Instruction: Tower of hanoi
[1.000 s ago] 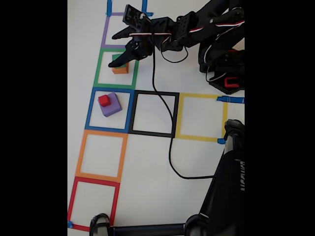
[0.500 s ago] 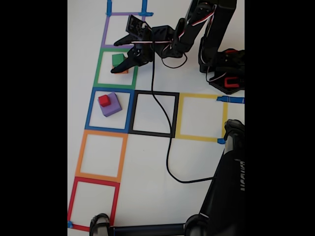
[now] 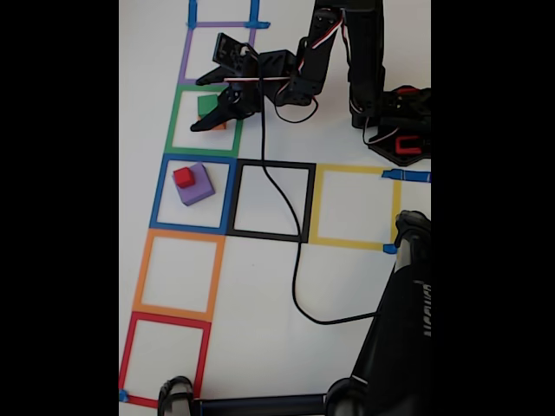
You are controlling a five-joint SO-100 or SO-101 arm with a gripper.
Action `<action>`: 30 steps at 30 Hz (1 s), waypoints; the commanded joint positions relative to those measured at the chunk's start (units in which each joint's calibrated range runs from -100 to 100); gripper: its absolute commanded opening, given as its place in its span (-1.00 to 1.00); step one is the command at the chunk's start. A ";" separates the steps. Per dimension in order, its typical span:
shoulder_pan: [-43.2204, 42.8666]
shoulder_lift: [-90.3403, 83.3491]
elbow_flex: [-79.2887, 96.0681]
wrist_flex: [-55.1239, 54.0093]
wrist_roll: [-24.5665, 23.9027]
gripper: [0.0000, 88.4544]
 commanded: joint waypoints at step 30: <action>-1.95 2.05 2.08 -3.75 0.36 -0.32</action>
